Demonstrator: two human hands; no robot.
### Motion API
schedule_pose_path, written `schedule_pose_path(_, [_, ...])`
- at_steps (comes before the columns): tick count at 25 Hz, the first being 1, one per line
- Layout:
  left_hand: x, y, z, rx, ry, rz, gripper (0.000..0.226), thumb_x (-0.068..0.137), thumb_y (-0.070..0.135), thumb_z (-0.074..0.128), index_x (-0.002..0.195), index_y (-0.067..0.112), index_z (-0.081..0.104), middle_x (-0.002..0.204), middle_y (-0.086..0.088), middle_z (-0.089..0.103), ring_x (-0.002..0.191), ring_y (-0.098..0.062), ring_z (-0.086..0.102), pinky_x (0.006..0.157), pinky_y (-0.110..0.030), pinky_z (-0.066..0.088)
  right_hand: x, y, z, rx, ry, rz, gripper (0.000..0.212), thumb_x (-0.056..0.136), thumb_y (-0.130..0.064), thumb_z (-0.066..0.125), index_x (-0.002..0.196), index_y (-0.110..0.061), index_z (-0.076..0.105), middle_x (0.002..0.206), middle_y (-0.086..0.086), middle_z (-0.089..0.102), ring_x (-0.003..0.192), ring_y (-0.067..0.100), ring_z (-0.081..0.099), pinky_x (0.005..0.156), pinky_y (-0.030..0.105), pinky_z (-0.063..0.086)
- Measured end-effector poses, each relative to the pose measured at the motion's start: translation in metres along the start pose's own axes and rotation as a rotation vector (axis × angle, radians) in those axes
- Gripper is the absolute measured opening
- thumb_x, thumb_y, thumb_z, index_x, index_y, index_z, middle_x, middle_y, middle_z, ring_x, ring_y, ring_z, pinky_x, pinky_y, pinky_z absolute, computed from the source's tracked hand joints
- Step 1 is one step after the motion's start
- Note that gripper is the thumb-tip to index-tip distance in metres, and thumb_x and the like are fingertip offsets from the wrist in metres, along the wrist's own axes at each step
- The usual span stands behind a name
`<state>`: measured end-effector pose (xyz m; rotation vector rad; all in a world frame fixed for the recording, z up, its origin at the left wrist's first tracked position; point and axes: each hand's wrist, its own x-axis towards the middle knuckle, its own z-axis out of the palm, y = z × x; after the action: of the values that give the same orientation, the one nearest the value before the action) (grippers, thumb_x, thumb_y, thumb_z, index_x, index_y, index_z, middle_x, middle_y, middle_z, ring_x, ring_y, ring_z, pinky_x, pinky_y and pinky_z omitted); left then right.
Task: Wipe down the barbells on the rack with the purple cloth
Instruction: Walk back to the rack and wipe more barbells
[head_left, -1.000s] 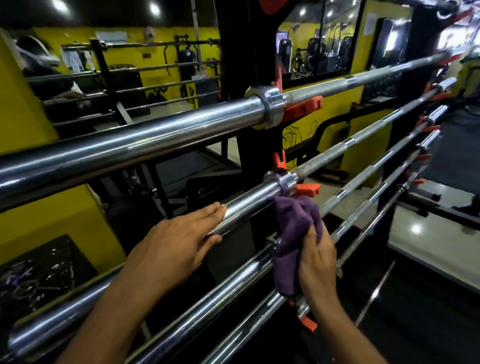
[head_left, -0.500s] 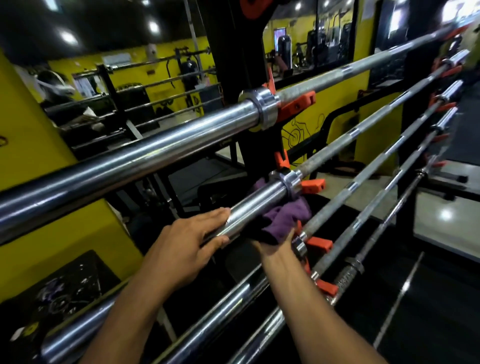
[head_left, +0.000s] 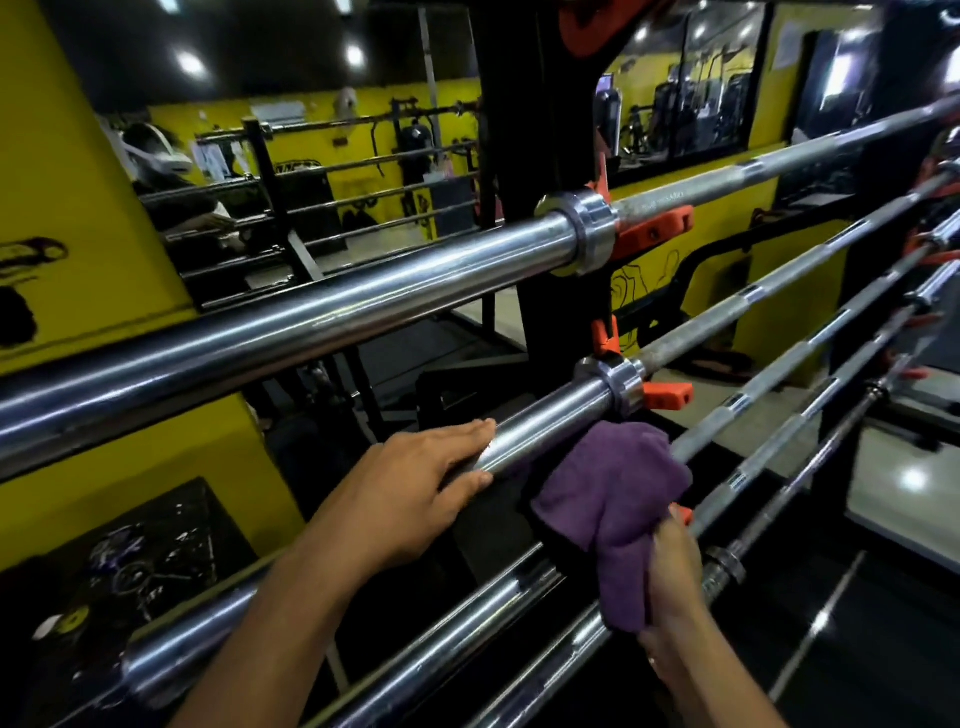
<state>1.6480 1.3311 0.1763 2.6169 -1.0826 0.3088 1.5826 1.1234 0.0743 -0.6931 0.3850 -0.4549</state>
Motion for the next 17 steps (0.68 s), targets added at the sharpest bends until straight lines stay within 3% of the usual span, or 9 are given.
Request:
schedule_pose_path(3, [0.003, -0.001, -0.011, -0.085, -0.060, -0.078, 0.047, 0.102, 0.052, 0.039, 0.149, 0.049, 0.033, 0.150, 0.025, 0.041, 0.135, -0.002, 0.043, 0.105, -0.026, 0.040, -0.028, -0.031, 0.010, -0.449, -0.243, -0.563, 0.031, 0.106, -0.017, 0.046, 0.136, -0.027, 0.049, 0.099, -0.018, 0.071, 0.095, 0.006, 0.067, 0.081, 0.023, 0.057])
schedule_pose_path(5, [-0.003, 0.003, -0.015, 0.019, -0.064, -0.021, 0.052, 0.101, 0.060, 0.028, 0.151, 0.049, 0.024, 0.155, 0.030, 0.026, 0.141, 0.001, 0.033, 0.111, -0.029, 0.037, -0.018, -0.039, 0.030, -0.781, -0.503, -0.895, 0.046, 0.105, -0.012, 0.044, 0.150, -0.013, 0.034, 0.107, -0.005, 0.068, 0.099, 0.017, 0.065, 0.086, 0.037, 0.054])
schedule_pose_path(7, [-0.021, 0.010, -0.021, 0.114, -0.064, -0.002, 0.067, 0.090, 0.075, 0.008, 0.152, 0.052, 0.010, 0.154, 0.038, 0.005, 0.143, 0.011, 0.014, 0.115, -0.025, 0.032, 0.015, -0.037, 0.052, -1.295, -0.501, -1.134, 0.048, 0.103, -0.031, 0.041, 0.148, -0.014, 0.041, 0.134, 0.005, 0.062, 0.131, 0.025, 0.053, 0.117, 0.048, 0.032])
schedule_pose_path(8, [-0.036, 0.009, -0.023, 0.145, -0.080, -0.038, 0.074, 0.082, 0.079, 0.000, 0.151, 0.055, 0.003, 0.151, 0.041, -0.002, 0.141, 0.015, 0.009, 0.113, -0.022, 0.032, 0.028, -0.035, 0.060, -1.510, -0.452, -1.177, 0.047, 0.100, -0.041, 0.039, 0.140, -0.017, 0.051, 0.134, 0.004, 0.062, 0.134, 0.023, 0.051, 0.122, 0.050, 0.022])
schedule_pose_path(9, [-0.050, 0.008, -0.025, 0.192, -0.065, -0.044, 0.076, 0.078, 0.081, -0.001, 0.150, 0.056, 0.000, 0.150, 0.040, -0.003, 0.137, 0.016, 0.014, 0.103, -0.022, 0.039, 0.037, -0.034, 0.069, -1.618, -0.401, -1.207, 0.044, 0.098, -0.046, 0.039, 0.127, -0.019, 0.059, 0.123, 0.002, 0.067, 0.126, 0.022, 0.056, 0.121, 0.049, 0.023])
schedule_pose_path(10, [-0.061, 0.007, -0.025, 0.262, 0.004, -0.023, 0.076, 0.081, 0.082, 0.005, 0.152, 0.055, 0.006, 0.153, 0.036, 0.006, 0.132, 0.013, 0.032, 0.083, -0.019, 0.048, 0.047, -0.034, 0.070, -1.654, -0.385, -1.196, 0.039, 0.095, -0.048, 0.041, 0.112, -0.020, 0.063, 0.108, 0.000, 0.070, 0.112, 0.022, 0.061, 0.116, 0.047, 0.029])
schedule_pose_path(12, [-0.078, 0.005, -0.024, 0.296, 0.045, -0.028, 0.073, 0.088, 0.075, 0.033, 0.152, 0.039, 0.035, 0.152, 0.020, 0.039, 0.105, 0.001, 0.064, 0.048, -0.009, 0.034, 0.052, -0.039, 0.083, -1.706, -0.387, -1.207, 0.033, 0.090, -0.051, 0.040, 0.088, -0.024, 0.059, 0.082, -0.001, 0.068, 0.089, 0.025, 0.064, 0.099, 0.043, 0.040])
schedule_pose_path(14, [-0.086, 0.001, -0.019, 0.349, 0.037, -0.014, 0.067, 0.090, 0.067, 0.046, 0.146, 0.029, 0.049, 0.143, 0.011, 0.054, 0.095, -0.004, 0.069, 0.043, -0.010, 0.040, 0.055, -0.047, 0.102, -1.885, -0.443, -1.092, 0.039, 0.086, -0.055, 0.035, 0.074, -0.023, 0.053, 0.077, 0.003, 0.069, 0.084, 0.029, 0.064, 0.087, 0.040, 0.039])
schedule_pose_path(17, [-0.084, 0.000, -0.018, 0.357, 0.058, -0.009, 0.063, 0.086, 0.055, 0.058, 0.143, 0.030, 0.052, 0.139, 0.013, 0.058, 0.092, -0.005, 0.071, 0.047, -0.016, 0.050, 0.063, -0.054, 0.130, -2.074, -0.529, -0.819, 0.045, 0.086, -0.057, 0.036, 0.070, -0.018, 0.053, 0.090, 0.011, 0.071, 0.091, 0.036, 0.064, 0.079, 0.039, 0.040])
